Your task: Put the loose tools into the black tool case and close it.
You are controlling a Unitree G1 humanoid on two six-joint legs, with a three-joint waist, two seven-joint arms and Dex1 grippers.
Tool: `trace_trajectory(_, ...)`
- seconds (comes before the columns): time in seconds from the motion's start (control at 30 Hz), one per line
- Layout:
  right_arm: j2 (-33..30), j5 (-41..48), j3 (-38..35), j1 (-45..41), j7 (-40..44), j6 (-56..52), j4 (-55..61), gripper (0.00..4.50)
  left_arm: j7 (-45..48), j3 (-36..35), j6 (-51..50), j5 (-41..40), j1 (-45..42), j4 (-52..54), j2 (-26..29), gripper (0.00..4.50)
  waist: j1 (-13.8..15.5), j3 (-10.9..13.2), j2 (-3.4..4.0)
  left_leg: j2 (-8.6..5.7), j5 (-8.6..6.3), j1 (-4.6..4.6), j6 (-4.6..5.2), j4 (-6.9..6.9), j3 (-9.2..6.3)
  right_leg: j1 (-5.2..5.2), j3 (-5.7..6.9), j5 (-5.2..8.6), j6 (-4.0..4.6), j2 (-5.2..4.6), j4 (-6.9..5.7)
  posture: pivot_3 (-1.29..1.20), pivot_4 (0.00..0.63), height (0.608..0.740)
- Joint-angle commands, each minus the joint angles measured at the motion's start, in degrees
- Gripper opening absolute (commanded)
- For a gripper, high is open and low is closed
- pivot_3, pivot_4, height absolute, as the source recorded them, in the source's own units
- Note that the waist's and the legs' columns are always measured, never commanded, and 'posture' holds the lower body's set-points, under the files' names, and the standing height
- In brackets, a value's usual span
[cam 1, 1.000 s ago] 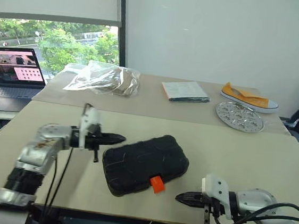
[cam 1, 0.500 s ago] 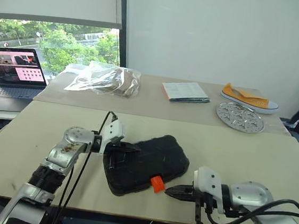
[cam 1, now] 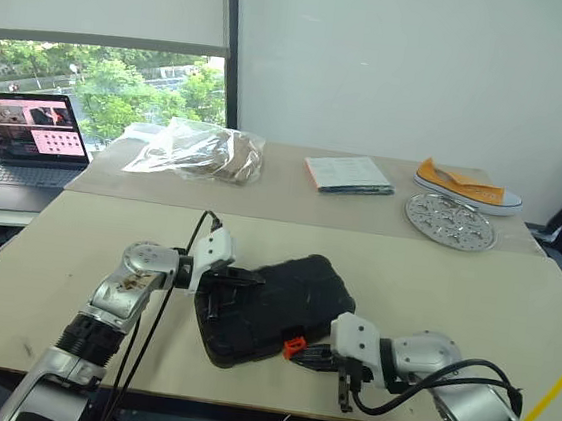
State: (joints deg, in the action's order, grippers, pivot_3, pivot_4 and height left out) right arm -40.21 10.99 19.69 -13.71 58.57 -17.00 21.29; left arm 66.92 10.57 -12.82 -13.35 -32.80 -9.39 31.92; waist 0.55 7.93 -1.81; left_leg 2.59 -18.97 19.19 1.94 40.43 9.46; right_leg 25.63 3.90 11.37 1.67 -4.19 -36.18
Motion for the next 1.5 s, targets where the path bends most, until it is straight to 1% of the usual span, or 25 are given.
trace_trajectory(0.03,-0.8,0.2,-1.3,1.5,0.4,1.0,1.6,0.00,-0.4,1.2,-2.7,1.2,1.5,0.8,0.7,0.04,0.0,0.0,0.00,0.00,0.00,0.00,0.00,0.00,0.00,0.00,0.00,0.00,0.00,0.00,0.00,0.00,0.150,0.740)
trace_trajectory(0.17,-1.2,-0.7,-1.3,4.9,-0.9,0.6,1.0,0.00,-0.5,1.1,-3.6,1.2,1.8,1.6,1.0,0.04,0.0,0.0,0.00,0.02,0.00,0.04,0.00,-0.01,-0.02,0.02,0.02,0.01,-0.02,0.01,0.04,0.00,0.150,0.740)
trace_trajectory(0.3,0.5,-1.6,-1.3,7.8,-3.8,0.4,-0.4,0.00,-0.1,0.8,-3.5,1.1,2.1,1.5,1.7,0.04,-0.2,0.0,0.00,0.02,0.00,0.03,0.00,-0.01,0.00,0.02,0.01,0.02,-0.03,0.01,0.05,0.00,0.150,0.740)
trace_trajectory(0.43,3.6,-2.5,-1.4,9.4,-7.8,0.0,-1.9,0.00,0.3,0.5,-2.9,1.2,2.4,0.8,2.3,0.04,-0.8,0.0,0.00,0.06,0.01,0.01,-0.03,-0.01,0.00,-0.04,-0.01,0.03,-0.05,0.04,0.03,0.00,0.150,0.740)
trace_trajectory(0.5,5.3,-2.5,-1.7,9.5,-9.5,-0.2,-3.0,0.00,0.4,0.5,-2.7,1.2,2.5,0.7,2.4,0.04,-1.0,0.0,0.00,0.11,0.02,0.01,-0.05,-0.02,-0.01,-0.24,0.00,0.24,-0.38,0.07,0.03,0.00,0.150,0.740)
trace_trajectory(0.57,7.2,-2.6,-2.1,9.6,-11.4,-0.2,-4.4,0.00,0.3,0.6,-2.4,1.3,2.6,0.5,2.4,0.04,-1.2,0.0,-0.01,0.14,0.01,-0.06,-0.05,-0.04,-0.02,-0.40,0.02,0.27,-0.41,0.05,0.04,0.00,0.150,0.740)
trace_trajectory(0.73,10.5,-3.6,-2.9,10.2,-15.5,0.1,-8.0,0.00,0.3,0.6,-1.9,1.4,2.8,-0.2,2.2,0.04,-1.3,0.0,0.01,0.12,0.01,-0.11,-0.05,-0.07,-0.03,-0.42,0.01,0.26,-0.41,0.00,-0.02,0.00,0.150,0.740)
trace_trajectory(0.87,11.8,-3.7,-2.8,10.7,-16.3,2.3,-8.8,0.00,0.4,0.7,-1.4,1.5,2.5,-0.9,2.1,0.04,-1.3,-0.1,0.01,0.12,0.01,-0.15,-0.05,-0.08,-0.02,-0.47,0.00,0.25,-0.39,-0.01,-0.04,0.00,0.150,0.740)
trace_trajectory(1.03,13.4,-2.2,-3.6,11.8,-15.8,8.8,-8.8,0.00,0.6,0.9,-0.5,1.7,1.9,-2.5,1.6,0.04,-1.3,-0.1,-0.02,0.12,0.01,-0.21,-0.05,-0.10,-0.03,-0.49,-0.01,0.24,-0.38,-0.01,-0.04,0.00,0.150,0.740)
trace_trajectory(1.23,12.6,0.2,-5.6,13.8,-13.2,14.9,-5.6,0.00,1.2,1.0,1.0,2.0,1.2,-5.0,1.4,0.04,-1.3,-0.1,0.01,0.11,0.00,-0.41,-0.04,-0.14,-0.04,-0.43,0.00,0.24,-0.37,-0.03,-0.02,0.00,0.150,0.740)
trace_trajectory(1.33,12.5,1.2,-7.1,13.8,-12.7,16.6,-4.8,0.00,1.3,1.0,1.6,2.1,1.6,-5.3,1.3,0.04,-1.4,-0.1,0.01,0.11,0.00,-0.42,-0.03,-0.17,-0.02,-0.41,-0.01,0.23,-0.36,-0.01,0.02,0.00,0.150,0.740)
trace_trajectory(1.5,12.6,2.1,-7.7,13.0,-11.9,16.2,-3.5,0.00,1.2,1.2,1.8,2.0,2.2,-4.8,1.3,0.04,-1.4,-0.1,0.01,0.11,-0.02,-0.43,-0.01,-0.26,-0.03,-0.41,-0.04,0.24,-0.36,-0.02,0.03,0.00,0.150,0.740)
